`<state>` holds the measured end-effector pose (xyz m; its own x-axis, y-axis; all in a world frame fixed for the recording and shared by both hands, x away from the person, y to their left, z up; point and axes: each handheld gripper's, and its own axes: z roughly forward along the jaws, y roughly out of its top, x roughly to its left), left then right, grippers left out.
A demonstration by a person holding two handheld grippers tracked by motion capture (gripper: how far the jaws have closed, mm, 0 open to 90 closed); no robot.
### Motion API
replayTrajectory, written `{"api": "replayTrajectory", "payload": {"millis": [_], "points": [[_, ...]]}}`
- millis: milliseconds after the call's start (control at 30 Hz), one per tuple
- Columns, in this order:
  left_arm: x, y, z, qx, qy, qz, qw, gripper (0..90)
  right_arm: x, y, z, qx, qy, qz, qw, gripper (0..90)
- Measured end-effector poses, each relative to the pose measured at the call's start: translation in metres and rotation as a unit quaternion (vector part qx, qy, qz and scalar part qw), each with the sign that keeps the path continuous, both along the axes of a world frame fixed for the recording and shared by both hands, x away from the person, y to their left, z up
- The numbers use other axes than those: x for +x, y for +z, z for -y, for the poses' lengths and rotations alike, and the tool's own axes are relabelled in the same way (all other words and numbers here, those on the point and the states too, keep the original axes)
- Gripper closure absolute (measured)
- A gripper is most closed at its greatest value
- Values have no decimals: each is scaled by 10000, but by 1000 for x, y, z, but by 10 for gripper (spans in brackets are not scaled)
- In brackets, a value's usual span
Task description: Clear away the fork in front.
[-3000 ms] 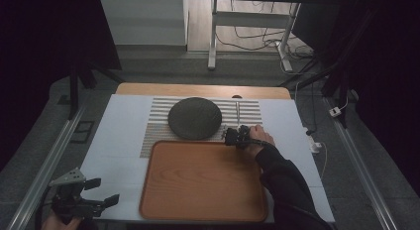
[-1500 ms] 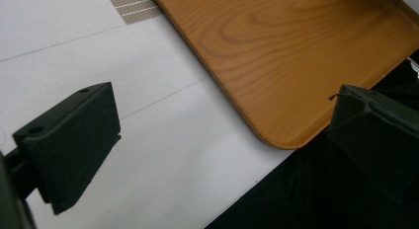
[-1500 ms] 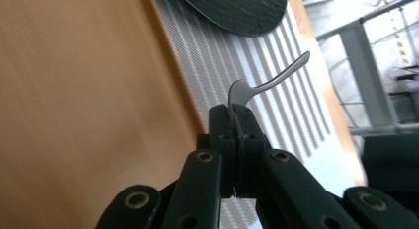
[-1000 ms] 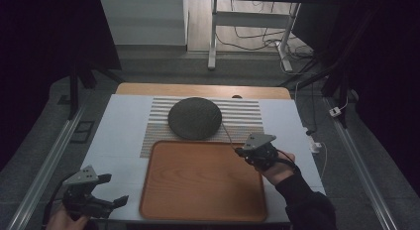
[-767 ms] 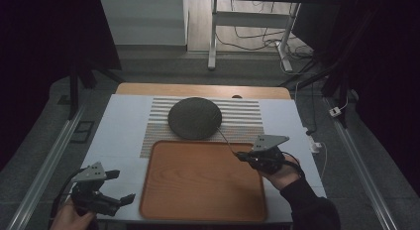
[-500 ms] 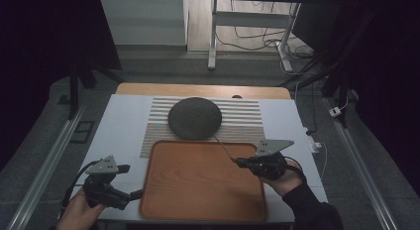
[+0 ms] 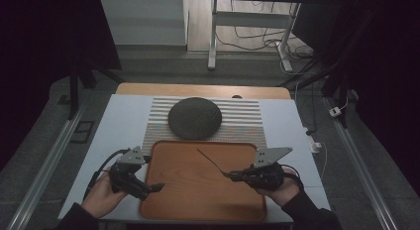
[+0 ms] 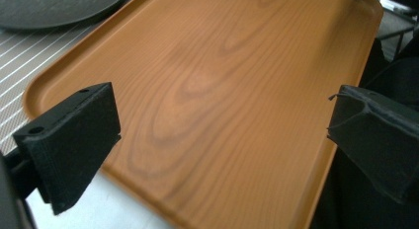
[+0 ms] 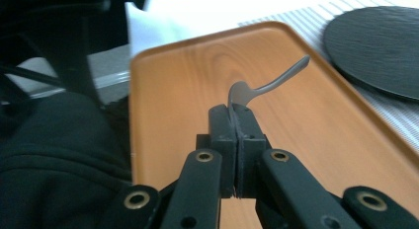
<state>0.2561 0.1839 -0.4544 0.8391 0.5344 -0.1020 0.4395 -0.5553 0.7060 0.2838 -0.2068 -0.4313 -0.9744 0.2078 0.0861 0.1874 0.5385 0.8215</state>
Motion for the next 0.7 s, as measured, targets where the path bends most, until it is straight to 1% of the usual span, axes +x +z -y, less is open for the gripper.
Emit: {"api": "replayTrajectory", "payload": {"millis": [33,100,133,167,200,233,267,300,400,467,500,567,600,667,700], "points": [[3,-1,4,44,-34,4,10000,0,-2,-1,-3,26,147,-55,9999,893],[7,-2,10,151,-97,25,9998,0,-3,-2,-4,33,189,-86,9998,893],[9,-3,14,209,-159,31,9997,0,-4,-2,-7,56,315,-151,9994,893],[12,-3,17,278,-237,36,9993,0,-4,-3,-8,80,382,-176,9991,893],[14,-4,20,323,-313,29,9990,0,-4,-3,-8,80,382,-176,9991,893],[17,-4,23,347,-400,28,9986,0,-6,-3,-11,129,499,-229,9984,893],[19,-4,26,401,-541,34,9977,0,-7,-3,-13,124,596,-238,9979,893],[21,-5,29,412,-663,44,9969,0,-8,-3,-14,139,659,-253,9974,893],[26,-5,39,456,-1003,106,9939,0,-9,-3,-17,177,753,-284,9966,893],[29,-4,46,508,-1211,140,9912,4,-11,-3,-21,219,893,-339,9952,894],[30,-5,49,537,-1308,150,9898,4,-11,-3,-21,219,893,-339,9952,894],[32,-5,56,576,-1501,185,9868,42,-13,-3,-24,246,1071,-422,9930,893],[33,-6,59,579,-1618,176,9850,64,-14,-3,-25,239,1115,-432,9925,893],[33,-8,64,651,-1816,224,9810,130,-16,-3,-27,228,1236,-455,9910,893],[33,-9,66,683,-1880,239,9795,162,-17,-2,-28,205,1304,-444,9903,893]]}}
